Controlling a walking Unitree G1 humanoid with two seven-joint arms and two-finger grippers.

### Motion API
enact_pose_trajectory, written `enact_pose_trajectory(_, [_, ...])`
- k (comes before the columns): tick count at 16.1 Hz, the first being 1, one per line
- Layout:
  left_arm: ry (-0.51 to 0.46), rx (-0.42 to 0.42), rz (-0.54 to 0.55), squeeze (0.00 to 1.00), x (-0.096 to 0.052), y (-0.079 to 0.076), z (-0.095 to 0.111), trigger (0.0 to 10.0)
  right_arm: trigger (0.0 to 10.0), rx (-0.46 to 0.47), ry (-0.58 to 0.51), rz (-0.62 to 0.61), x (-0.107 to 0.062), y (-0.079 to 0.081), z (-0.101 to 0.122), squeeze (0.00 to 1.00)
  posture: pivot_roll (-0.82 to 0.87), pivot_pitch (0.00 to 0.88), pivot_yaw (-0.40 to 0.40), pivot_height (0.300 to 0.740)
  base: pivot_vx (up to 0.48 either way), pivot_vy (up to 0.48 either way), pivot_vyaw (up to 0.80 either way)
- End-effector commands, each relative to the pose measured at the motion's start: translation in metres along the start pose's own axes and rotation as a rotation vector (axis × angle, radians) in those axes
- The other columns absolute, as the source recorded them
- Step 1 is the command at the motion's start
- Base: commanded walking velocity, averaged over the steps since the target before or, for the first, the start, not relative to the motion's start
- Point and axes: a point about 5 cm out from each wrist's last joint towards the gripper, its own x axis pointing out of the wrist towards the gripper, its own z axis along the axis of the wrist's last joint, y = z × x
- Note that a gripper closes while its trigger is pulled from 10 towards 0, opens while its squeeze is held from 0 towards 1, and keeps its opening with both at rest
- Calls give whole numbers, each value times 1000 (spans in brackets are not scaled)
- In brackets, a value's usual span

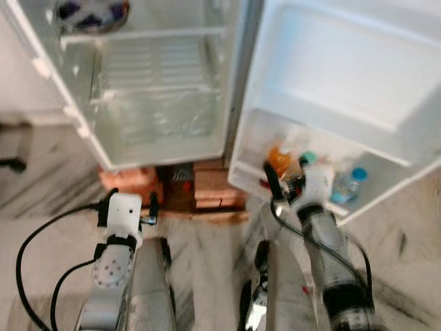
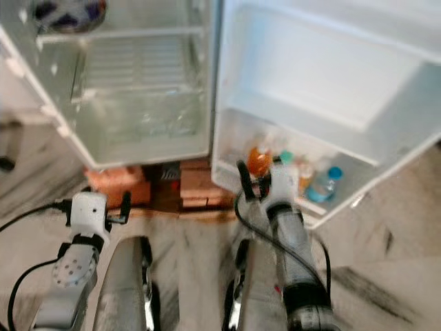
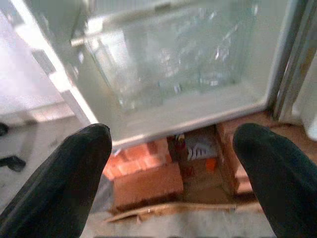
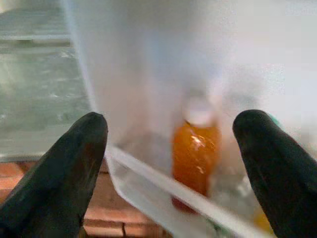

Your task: Restocking fridge

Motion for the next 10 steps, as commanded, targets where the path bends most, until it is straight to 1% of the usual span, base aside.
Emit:
enact_pose_trajectory(1, [21, -1, 18, 0, -1, 2, -6, 10000, 10000, 44, -4, -65, -9, -3, 0, 0, 146, 77, -35, 585, 0, 0, 0])
enact_pose_trajectory(2, [23, -1, 27, 0, 0, 3, -6, 10000, 10000, 82, 3, -116, -16, -4, -2, 0, 146, 77, -34, 585, 0, 0, 0])
enact_pose_trajectory(3, [14, 3, 34, 0, 1, 5, -5, 10000, 10000, 79, -12, -129, -23, -3, 2, 0, 138, 82, -25, 585, 0, 0, 0])
enact_pose_trajectory(4, [6, 3, 35, 0, 0, 6, -3, 10000, 10000, 41, -43, -124, -25, -2, 8, 0, 135, 82, -24, 585, 0, 0, 0])
enact_pose_trajectory(6, [-14, 8, 12, 0, -9, 0, -3, 10000, 10000, 19, -53, -143, -27, -3, 12, 0, 123, 72, -24, 585, 0, 0, 0])
enact_pose_trajectory(7, [-16, 2, -9, 0, -14, -5, -4, 10000, 10000, 18, -45, -164, -27, -6, 14, 0, 126, 73, -25, 585, 0, 0, 0])
enact_pose_trajectory(8, [-5, 12, -30, 0, -16, -12, -7, 10000, 10000, 4, -44, -157, -27, -7, 13, 0, 130, 70, -30, 585, 0, 0, 0])
enact_pose_trajectory(9, [3, 18, -21, 0, -13, -9, -9, 10000, 10000, 22, -36, -151, -25, -6, 12, 0, 129, 68, -31, 594, 0, 0, 0])
enact_pose_trajectory(10, [7, 14, -17, 0, -10, -5, -11, 10000, 10000, 14, -37, -154, -23, -5, 13, 0, 128, 62, -33, 608, 0, 0, 0])
